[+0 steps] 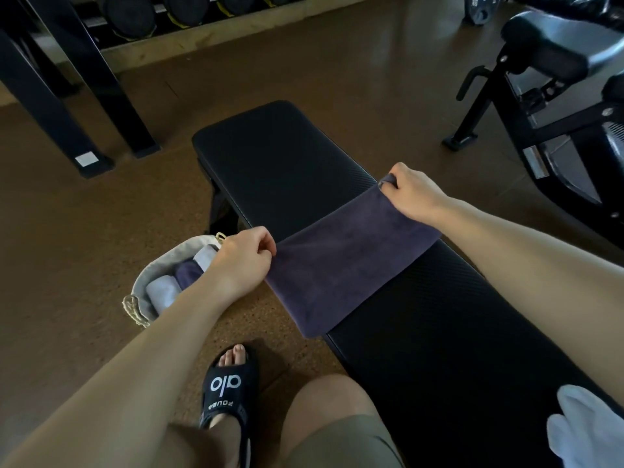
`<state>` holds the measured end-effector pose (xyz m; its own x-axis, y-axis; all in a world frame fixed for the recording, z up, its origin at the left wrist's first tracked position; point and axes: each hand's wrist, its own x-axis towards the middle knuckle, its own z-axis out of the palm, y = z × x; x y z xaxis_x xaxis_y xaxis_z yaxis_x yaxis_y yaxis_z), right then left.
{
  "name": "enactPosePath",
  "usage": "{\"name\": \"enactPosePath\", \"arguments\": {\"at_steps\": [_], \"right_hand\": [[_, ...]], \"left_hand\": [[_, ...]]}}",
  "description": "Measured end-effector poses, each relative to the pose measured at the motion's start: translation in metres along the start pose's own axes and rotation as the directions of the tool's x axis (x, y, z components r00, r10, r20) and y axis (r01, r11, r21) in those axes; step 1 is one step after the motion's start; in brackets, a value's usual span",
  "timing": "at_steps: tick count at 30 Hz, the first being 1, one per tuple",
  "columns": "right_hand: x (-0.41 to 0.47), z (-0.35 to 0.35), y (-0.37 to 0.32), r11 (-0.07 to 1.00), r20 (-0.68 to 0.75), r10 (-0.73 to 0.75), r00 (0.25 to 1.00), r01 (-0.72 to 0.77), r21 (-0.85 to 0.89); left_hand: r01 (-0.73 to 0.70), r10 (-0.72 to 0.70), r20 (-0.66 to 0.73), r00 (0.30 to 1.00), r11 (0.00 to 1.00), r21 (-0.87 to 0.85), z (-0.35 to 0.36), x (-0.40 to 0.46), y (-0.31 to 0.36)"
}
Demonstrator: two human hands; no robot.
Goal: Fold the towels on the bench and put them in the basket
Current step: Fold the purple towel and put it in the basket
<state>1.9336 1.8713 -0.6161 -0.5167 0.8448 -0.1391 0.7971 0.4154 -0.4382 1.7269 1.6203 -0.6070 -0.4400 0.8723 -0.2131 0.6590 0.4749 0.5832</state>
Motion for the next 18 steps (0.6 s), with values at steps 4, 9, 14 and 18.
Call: {"name": "enactPosePath", "arguments": {"at_steps": [4,9,14,18], "right_hand": [[-0.004,0.012,0.001,0.999,-0.066,-0.004,0.998,0.001,-0.037],[-0.008,0.023,0.002,0.998,-0.190,-0.020,0.982,0.007,-0.068],[-0.004,0.020,0.005,0.989,-0.106,0.097,0.990,-0.084,0.125],[0.002,0.012,0.009,0.962,-0.083,0.120,0.989,-0.095,0.258]], "left_hand": [[-0.001,0.001,0.016,1.000,1.000,0.020,0.006,0.001,-0.005],[0.034,-0.034,-0.042,0.999,0.999,0.001,0.009,0.003,-0.004],[0.287,-0.279,0.070,0.958,0.943,-0.170,0.015,0.007,-0.005],[0.425,-0.375,0.200,0.905,0.809,-0.406,0.019,0.007,-0.005]]}}
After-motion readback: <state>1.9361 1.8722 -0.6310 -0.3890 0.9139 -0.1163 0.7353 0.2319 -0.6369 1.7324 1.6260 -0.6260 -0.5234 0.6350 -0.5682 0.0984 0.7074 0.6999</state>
